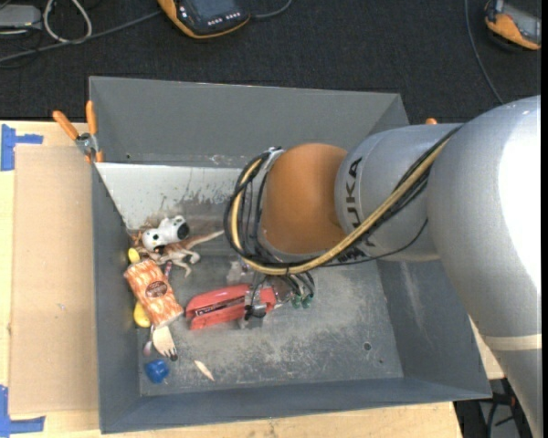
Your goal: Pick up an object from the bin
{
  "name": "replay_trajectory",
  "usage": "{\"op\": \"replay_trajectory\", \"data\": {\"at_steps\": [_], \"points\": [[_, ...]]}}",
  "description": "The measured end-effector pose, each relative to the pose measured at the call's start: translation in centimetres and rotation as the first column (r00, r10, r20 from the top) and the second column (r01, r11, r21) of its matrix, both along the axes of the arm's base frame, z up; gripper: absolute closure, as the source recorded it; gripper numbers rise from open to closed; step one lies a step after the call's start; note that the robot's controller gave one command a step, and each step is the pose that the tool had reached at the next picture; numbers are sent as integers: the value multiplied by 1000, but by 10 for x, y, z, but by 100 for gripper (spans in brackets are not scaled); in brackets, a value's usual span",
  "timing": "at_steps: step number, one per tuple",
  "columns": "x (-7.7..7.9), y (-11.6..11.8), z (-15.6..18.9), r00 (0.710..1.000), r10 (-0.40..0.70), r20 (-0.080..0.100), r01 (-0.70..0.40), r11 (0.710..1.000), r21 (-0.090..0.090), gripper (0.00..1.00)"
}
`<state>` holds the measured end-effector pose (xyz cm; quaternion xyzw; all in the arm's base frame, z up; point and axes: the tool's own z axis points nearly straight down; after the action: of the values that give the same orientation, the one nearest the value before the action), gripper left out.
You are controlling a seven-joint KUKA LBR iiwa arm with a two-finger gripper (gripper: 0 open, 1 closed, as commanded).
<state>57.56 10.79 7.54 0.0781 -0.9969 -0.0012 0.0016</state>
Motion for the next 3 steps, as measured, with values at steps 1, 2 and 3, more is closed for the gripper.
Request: {"op": "replay_trajectory", "data": {"at_steps": [1,2,3], "points": [[-1,0,8,1000,-1,-2,1,1000,0,100],[-1,0,13,1000,-2,-3,2,1000,0,100],[-2,0,22,1000,-2,-5,2,1000,0,100]]}}
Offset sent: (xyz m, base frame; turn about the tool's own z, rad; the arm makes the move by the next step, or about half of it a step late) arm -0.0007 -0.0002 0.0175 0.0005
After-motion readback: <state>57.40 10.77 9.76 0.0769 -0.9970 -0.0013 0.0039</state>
